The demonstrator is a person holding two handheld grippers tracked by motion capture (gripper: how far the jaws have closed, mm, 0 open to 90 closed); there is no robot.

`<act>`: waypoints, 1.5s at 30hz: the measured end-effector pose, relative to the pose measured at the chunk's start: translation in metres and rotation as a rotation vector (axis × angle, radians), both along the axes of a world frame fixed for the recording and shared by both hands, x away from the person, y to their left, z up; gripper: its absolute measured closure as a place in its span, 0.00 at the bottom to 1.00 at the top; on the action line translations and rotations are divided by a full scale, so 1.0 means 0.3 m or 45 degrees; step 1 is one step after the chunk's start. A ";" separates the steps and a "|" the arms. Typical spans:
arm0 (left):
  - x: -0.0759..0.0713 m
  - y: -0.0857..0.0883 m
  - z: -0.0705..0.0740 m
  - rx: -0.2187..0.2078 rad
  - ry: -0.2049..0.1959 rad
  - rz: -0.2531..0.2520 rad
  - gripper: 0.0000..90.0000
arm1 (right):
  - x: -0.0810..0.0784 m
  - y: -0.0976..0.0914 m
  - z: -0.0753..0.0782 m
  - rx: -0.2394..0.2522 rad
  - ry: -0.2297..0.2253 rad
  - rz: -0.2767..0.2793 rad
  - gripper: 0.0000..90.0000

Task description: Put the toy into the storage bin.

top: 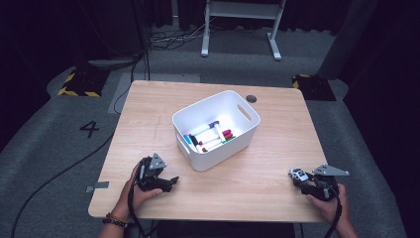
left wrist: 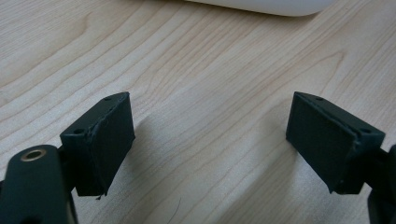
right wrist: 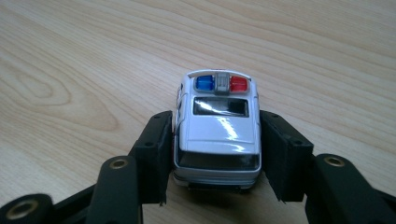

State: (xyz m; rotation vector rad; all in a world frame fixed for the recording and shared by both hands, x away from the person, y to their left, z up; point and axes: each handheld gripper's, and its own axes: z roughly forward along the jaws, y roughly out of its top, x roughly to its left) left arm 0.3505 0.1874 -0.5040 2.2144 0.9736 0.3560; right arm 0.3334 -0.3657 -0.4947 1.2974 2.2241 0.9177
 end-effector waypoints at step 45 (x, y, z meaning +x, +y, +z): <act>0.001 0.001 0.001 0.002 0.005 -0.001 0.17 | 0.059 0.070 0.313 0.122 -0.191 0.048 0.54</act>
